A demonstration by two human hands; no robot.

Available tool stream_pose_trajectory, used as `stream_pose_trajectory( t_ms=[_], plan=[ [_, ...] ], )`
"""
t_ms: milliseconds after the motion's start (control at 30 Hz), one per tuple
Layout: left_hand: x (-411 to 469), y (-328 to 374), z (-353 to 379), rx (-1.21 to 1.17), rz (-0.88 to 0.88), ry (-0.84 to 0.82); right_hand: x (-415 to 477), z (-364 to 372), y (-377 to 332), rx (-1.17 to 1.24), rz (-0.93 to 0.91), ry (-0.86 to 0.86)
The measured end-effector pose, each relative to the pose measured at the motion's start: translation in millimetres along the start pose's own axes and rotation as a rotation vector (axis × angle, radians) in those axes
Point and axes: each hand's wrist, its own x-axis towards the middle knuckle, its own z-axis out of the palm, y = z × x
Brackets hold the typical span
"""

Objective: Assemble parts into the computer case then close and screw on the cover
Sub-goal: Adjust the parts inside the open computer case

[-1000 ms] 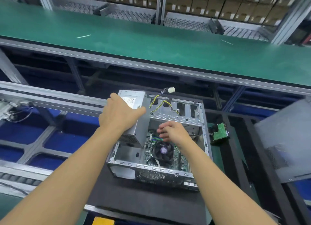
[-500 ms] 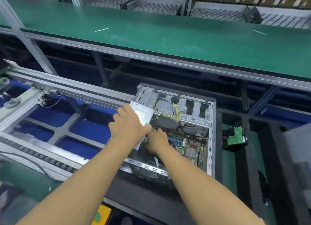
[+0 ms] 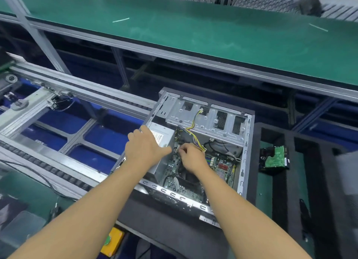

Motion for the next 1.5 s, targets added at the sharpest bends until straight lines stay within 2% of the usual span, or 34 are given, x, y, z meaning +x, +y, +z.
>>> stream_pose_trajectory(
  t_ms=[267, 433, 700, 1033, 1133, 1333, 1500],
  plan=[
    [4.8, 5.7, 6.4, 0.1, 0.019, -0.001, 0.5, 5.6, 3.5, 0.059, -0.015, 0.016],
    [8.4, 3.8, 11.9, 0.297, 0.088, 0.127, 3.3, 10.4, 5.6, 0.079, -0.04, 0.027],
    [4.8, -7.0, 19.1, 0.233, 0.138, 0.223, 7.5, 20.6, -0.5, 0.029, -0.056, -0.09],
    [-3.5, -11.2, 29.8, 0.18, 0.173, 0.044, 13.4, 15.0, -15.4, 0.173, 0.055, -0.093],
    [-4.4, -10.1, 30.0, 0.102, 0.15, 0.047, 9.2, 12.3, -15.6, 0.282, 0.06, -0.093],
    [-8.3, -15.9, 39.5, 0.124, 0.201, 0.088, 5.6, 17.8, -18.1, 0.284, 0.055, -0.112],
    [-9.9, -17.1, 39.4, 0.107, 0.204, 0.088, 4.3, 11.5, -18.7, 0.431, 0.024, -0.097]
  ],
)
